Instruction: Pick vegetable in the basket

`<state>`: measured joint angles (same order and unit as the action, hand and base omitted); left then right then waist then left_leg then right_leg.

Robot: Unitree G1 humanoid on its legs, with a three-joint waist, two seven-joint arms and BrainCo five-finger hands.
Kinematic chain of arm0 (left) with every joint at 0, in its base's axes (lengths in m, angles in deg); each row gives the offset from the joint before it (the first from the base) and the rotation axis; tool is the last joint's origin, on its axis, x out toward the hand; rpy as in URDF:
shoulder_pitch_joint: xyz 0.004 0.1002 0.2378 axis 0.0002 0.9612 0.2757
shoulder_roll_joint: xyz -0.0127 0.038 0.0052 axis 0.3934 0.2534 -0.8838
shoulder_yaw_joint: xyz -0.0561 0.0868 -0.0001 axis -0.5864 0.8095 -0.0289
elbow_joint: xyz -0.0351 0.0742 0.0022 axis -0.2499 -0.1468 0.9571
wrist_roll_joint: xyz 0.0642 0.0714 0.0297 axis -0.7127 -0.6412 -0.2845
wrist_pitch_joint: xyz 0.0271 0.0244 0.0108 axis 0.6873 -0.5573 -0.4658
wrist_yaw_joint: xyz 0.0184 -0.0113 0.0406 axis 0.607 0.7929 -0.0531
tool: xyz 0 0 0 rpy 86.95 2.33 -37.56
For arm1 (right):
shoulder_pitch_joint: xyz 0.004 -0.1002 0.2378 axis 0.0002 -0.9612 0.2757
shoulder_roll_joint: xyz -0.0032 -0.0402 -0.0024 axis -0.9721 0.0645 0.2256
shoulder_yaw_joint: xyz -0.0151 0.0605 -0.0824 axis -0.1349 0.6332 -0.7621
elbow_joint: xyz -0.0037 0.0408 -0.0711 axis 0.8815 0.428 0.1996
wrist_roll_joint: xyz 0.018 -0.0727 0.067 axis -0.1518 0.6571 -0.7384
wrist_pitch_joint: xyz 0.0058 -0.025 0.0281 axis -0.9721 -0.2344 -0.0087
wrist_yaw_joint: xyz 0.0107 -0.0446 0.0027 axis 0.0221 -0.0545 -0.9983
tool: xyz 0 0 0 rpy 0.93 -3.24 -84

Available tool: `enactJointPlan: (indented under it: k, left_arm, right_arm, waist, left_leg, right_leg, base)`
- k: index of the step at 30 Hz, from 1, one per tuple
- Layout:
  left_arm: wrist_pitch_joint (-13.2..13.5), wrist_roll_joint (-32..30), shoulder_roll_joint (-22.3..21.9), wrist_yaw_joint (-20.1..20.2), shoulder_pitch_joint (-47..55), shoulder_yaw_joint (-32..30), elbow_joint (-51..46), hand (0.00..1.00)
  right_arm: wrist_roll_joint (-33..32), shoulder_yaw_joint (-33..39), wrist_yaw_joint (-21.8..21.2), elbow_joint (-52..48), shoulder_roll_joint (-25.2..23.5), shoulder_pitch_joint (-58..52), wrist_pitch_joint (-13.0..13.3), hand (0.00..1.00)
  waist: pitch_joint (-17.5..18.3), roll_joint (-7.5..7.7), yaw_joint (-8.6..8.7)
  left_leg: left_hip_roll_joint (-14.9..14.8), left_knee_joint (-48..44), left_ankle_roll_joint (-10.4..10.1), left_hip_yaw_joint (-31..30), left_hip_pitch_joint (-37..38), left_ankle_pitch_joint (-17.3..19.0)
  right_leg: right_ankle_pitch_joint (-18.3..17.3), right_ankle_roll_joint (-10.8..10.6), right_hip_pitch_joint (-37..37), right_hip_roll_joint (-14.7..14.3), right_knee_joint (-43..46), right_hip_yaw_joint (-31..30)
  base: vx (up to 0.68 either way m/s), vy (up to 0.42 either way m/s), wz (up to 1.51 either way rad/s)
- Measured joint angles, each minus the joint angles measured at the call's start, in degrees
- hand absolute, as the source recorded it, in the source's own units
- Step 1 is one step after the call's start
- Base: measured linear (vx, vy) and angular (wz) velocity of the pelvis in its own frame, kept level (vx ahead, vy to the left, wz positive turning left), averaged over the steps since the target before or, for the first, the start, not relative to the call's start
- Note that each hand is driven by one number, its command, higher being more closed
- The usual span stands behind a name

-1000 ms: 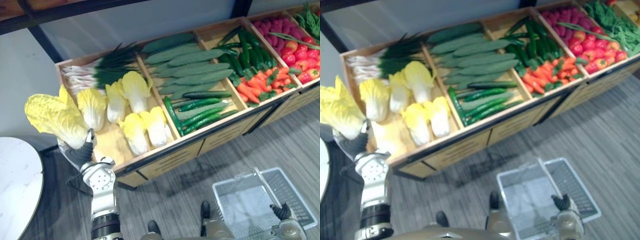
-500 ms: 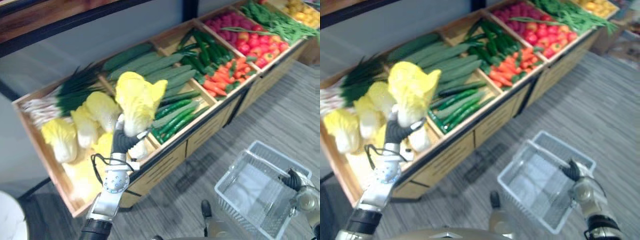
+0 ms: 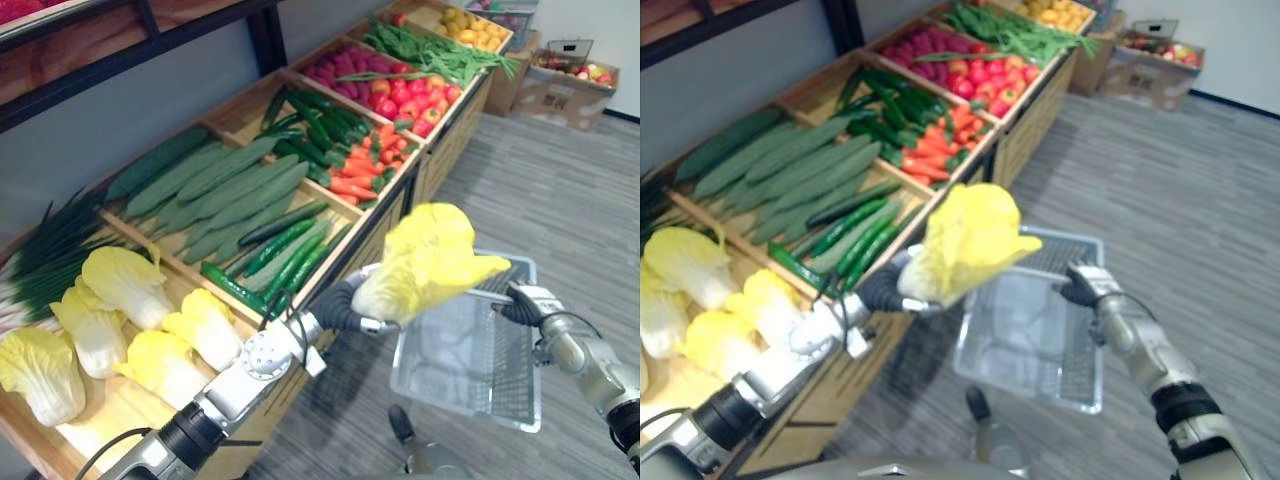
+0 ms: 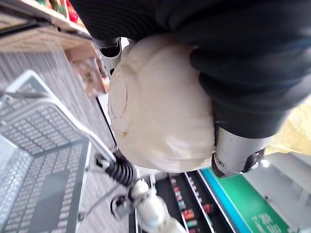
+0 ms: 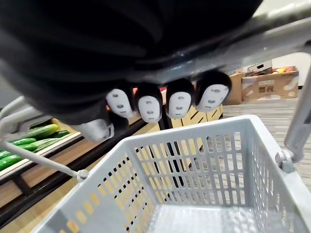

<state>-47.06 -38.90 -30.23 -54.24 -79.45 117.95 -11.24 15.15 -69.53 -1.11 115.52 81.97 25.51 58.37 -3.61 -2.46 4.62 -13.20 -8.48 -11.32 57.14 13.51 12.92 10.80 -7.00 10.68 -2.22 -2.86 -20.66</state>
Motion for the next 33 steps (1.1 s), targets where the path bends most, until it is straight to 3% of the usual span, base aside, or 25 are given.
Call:
enactJointPlan:
  k: [7,15,20,26,33]
  left_arm:
    - [0.06,2.73,2.67,3.70,-3.70,8.63,-5.75,1.00]
    - [0.10,2.45,2.96,4.28,-5.75,16.39,-6.50,1.00]
    - [0.10,2.19,2.83,4.77,-5.87,18.63,-5.00,1.00]
    - [0.08,-0.95,1.81,4.93,-6.22,19.30,-1.20,1.00]
    - [-0.11,-10.22,-2.97,3.02,-6.20,19.55,6.56,1.00]
  right_arm:
    - [-0.11,-1.41,-0.45,-1.15,2.11,3.80,0.33,1.00]
    - [-0.10,-2.95,-0.79,-2.39,4.26,5.20,0.30,1.00]
    - [-0.10,-5.68,-0.89,-2.41,4.23,10.08,0.28,1.00]
    - [-0.15,-7.46,-1.82,-3.84,4.00,13.05,0.46,1.00]
    - [-0.15,-8.16,-2.95,-6.64,3.98,13.08,0.35,1.00]
  waist:
    - [0.17,-0.15,0.02]
    - [0.68,-0.48,0.07]
    - [1.27,-1.38,1.44]
    - [1.28,-1.40,1.64]
    - [1.26,-1.37,3.02]
  left_leg:
    - [-0.57,-2.01,-0.43,3.69,0.68,1.20]
    - [-1.61,-3.98,-0.81,4.91,0.64,1.89]
    - [-2.13,-4.86,-0.79,5.30,1.04,1.89]
    - [-2.64,-5.65,-0.79,6.57,1.21,1.89]
    - [-2.99,-5.90,-1.46,7.29,1.52,2.42]
  right_leg:
    - [-0.01,-0.02,0.49,-0.96,1.07,-2.24]
    - [-0.01,-0.02,1.26,-1.88,2.10,-3.26]
    - [0.00,-0.02,1.32,-2.07,2.31,-3.32]
    - [-0.05,0.01,2.07,-2.82,3.05,-3.80]
    - [-0.91,0.56,1.98,-3.09,2.99,-3.71]
  base:
    - [-0.05,-0.042,-0.17]
    - [-0.04,-0.039,-0.09]
    - [-0.01,-0.019,-0.02]
    - [-0.04,-0.043,-0.09]
    - [-0.03,-0.029,-0.03]
